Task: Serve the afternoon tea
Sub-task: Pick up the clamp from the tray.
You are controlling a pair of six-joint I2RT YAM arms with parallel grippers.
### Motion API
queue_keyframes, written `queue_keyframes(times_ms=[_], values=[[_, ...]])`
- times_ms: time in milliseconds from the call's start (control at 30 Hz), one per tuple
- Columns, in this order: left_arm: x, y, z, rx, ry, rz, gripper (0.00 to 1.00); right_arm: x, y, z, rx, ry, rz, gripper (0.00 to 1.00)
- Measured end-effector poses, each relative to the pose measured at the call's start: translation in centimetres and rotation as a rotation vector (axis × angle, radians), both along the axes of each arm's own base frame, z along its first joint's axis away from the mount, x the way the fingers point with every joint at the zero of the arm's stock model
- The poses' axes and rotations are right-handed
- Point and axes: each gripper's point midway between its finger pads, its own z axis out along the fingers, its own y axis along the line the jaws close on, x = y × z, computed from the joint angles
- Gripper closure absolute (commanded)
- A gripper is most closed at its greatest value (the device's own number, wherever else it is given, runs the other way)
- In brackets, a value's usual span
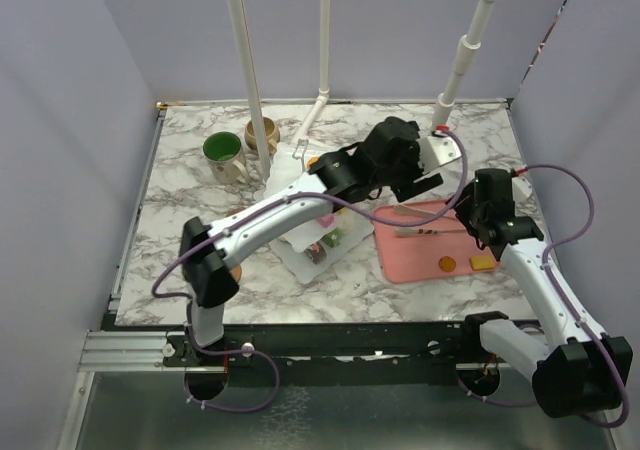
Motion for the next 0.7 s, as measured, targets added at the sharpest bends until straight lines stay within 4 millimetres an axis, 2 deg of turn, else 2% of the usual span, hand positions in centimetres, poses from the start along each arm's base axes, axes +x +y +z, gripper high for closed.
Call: queue_keyframes(times_ms=[100, 167, 267, 367, 433, 567, 700], values=[[2.0, -3.3, -3.6, 0.081, 0.031, -0.052, 0.23, -0.2, -0.6, 1.5, 0.0, -0.043, -0.01, 0.35], [3.3, -5.0, -5.7, 0.123, 0.045, -0.076, 0.23, -0.4, -0.8, 1.8, 0.019, -0.054, -0.012, 0.35], [5.0, -6.6, -9.4, 0.187, 0.074, -0.108, 0.23, -1.0, -1.2, 0.2, 0.057, -0.018, -0.019, 0.35], [6.1, -6.6, -13.3, 0.257, 0.112, -0.134, 0.24, -2.2, -2.0, -2.4, 0.103, 0.056, -0.047, 0.35], [6.4, -6.1, -15.5, 0.308, 0.133, -0.157, 0.27, -3.0, -2.6, -3.4, 0.122, 0.09, -0.069, 0.35], [7.2, -5.5, -18.1, 0.371, 0.137, -0.202, 0.33, -3.2, -2.9, -3.4, 0.142, 0.094, -0.076, 0.35], [7.3, -6.0, -20.7, 0.411, 0.14, -0.252, 0.34, -3.2, -2.6, -3.4, 0.162, 0.092, -0.062, 0.35]])
